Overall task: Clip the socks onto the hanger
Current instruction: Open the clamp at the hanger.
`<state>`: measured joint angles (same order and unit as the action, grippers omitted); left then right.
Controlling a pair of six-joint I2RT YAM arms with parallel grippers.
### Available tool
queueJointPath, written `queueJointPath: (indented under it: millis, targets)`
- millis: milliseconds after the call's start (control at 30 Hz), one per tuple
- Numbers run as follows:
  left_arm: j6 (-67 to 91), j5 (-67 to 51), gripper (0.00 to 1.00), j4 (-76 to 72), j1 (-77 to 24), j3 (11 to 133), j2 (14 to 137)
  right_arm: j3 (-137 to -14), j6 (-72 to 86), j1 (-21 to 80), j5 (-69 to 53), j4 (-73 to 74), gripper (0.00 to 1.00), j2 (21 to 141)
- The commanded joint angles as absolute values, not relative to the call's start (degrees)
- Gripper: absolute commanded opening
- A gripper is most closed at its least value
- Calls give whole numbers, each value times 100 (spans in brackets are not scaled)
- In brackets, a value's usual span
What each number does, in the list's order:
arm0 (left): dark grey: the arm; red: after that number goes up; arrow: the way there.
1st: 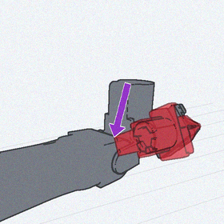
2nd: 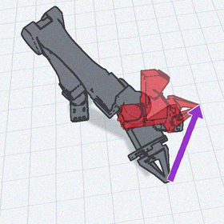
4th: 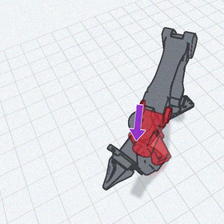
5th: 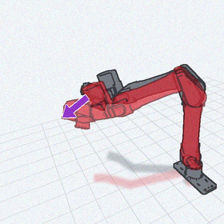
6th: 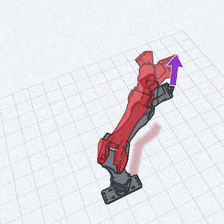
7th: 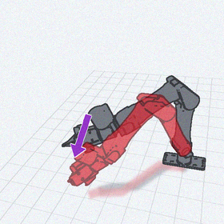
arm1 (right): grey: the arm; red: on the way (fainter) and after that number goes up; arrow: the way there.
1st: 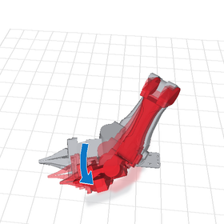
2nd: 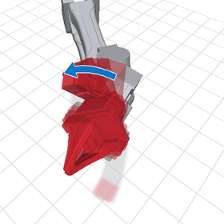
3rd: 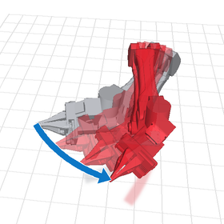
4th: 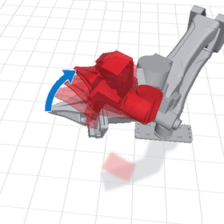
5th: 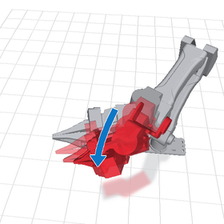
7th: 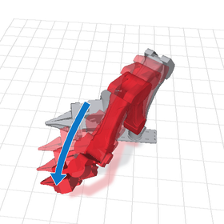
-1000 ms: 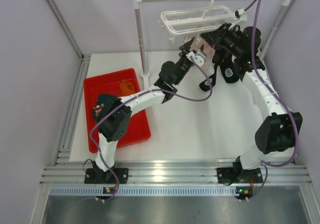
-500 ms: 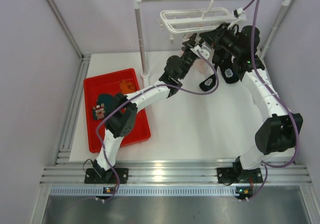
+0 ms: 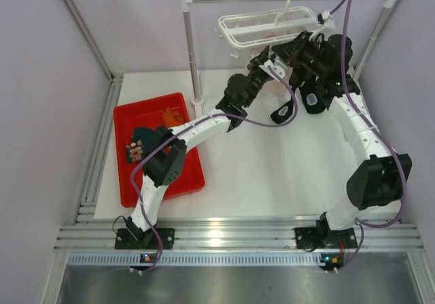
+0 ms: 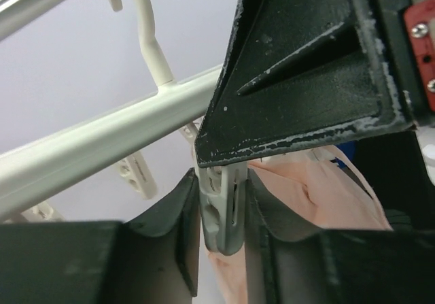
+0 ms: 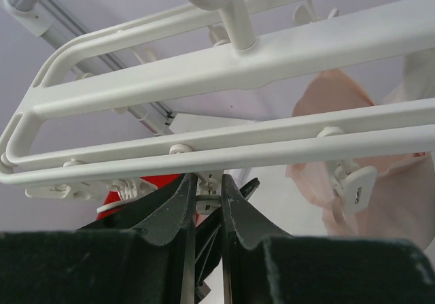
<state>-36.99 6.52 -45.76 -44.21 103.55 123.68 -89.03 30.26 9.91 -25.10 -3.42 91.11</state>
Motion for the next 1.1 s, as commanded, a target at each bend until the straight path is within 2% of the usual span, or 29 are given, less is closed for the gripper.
queueJointPath:
  millis: [0, 100, 133, 167, 200, 300, 433, 567, 733, 867, 1067]
  targets:
    - [-3595, 598, 17, -4246, -4368, 10301, 12120, -9229, 3076, 1107, -2540, -624, 0, 8745]
    - [-3507, 405, 0, -4122, -4359, 10310, 12076, -9202, 3033, 1107, -2584, -729, 0, 8745]
    - [-3446, 317, 0, -4113, -4325, 10249, 12015, -9220, 3041, 1107, -2619, -729, 3, 8754]
    - [-3315, 142, 0, -4078, -4307, 10213, 11989, -9228, 3032, 1099, -2645, -773, 11, 8763]
    - [-3253, 54, 0, -4061, -4281, 10195, 11962, -9211, 3058, 1064, -2689, -817, 27, 8771]
    - [-2928, -339, 0, -3974, -4175, 10125, 11883, -9237, 3181, 897, -2917, -922, 49, 8824]
    - [-2444, -1063, 0, -4069, -3938, 9994, 11734, -9176, 3567, 555, -3487, -1440, 56, 8894]
    - [-1944, -1624, 0, -4429, -3780, 9888, 11698, -9106, 3955, 282, -4051, -1951, 56, 9043]
    - [-1468, -2030, 0, -4614, -3648, 9967, 11751, -8895, 4253, 211, -4832, -2618, 62, 9105]
    - [-881, -2573, 0, -4658, -3481, 10125, 11821, -8736, 4412, 211, -5246, -3251, 63, 9167]
    - [-423, -3321, 0, -4860, -3322, 10169, 11821, -8675, 4202, 220, -5721, -3419, 57, 9307]
